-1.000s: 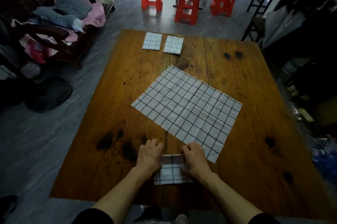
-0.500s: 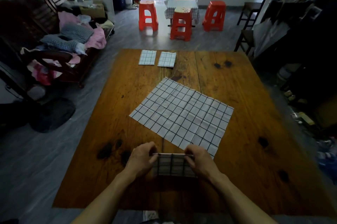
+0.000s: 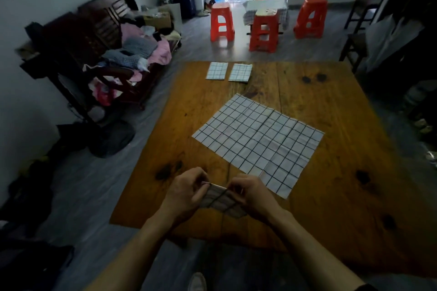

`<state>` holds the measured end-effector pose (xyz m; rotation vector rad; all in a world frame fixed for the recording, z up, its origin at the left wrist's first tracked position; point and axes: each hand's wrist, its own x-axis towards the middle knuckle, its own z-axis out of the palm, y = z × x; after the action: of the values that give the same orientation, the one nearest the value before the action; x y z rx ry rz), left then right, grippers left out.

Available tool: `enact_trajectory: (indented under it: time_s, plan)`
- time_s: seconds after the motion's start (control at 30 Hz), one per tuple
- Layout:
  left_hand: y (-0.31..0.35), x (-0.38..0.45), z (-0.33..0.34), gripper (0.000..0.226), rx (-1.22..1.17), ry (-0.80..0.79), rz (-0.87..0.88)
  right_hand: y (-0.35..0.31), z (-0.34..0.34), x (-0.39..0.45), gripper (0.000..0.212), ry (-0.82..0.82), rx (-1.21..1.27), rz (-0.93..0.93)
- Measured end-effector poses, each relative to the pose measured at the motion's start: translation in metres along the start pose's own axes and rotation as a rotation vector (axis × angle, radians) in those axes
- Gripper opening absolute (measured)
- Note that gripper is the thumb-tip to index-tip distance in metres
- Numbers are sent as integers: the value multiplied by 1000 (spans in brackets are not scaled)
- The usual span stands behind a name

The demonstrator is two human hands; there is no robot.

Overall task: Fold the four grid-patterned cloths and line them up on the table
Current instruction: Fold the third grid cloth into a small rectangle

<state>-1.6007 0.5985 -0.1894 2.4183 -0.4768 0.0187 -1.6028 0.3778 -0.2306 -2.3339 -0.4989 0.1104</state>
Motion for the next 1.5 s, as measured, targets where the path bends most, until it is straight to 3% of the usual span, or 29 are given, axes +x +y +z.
enact_trajectory:
  time_s: [0.1, 0.27, 0.43, 0.57, 0.73, 0.87, 1.0, 1.1, 1.3, 1.4, 1.5]
  plan:
    - [1, -7, -13, 8, -74, 22, 16, -18, 1, -7, 5, 11, -8, -3]
    - [-5, -14, -29, 47, -198, -73, -13, -47, -9, -24, 14, 140, 38, 44]
    - [-21, -31, -17, 14, -322, -193, -54, -67, -10, -65, 7, 218, -12, 179]
    - [-6, -38, 5, 11, -518, -202, 16, -81, -6, -114, 10, 277, -53, 327]
    - [60, -59, 32, 7, -672, -328, 120, -105, -19, -197, 9, 475, -30, 492]
    - [123, -78, 47, 8, -672, -468, 316, -121, -27, -268, 4, 699, 109, 612]
    - [189, -95, 59, 11, -708, -515, 346, -120, -46, -326, 19, 888, 239, 608]
    - [245, -108, 79, 10, -669, -521, 391, -111, -59, -370, 6, 972, 288, 592]
    - [364, -142, 155, 13, -664, -536, 444, -83, -94, -471, 11, 1174, 361, 569]
    - [417, -158, 184, 13, -653, -533, 477, -62, -121, -520, 13, 1239, 320, 562]
    - [451, -159, 213, 18, -690, -647, 462, -49, -144, -562, 17, 1248, 347, 571]
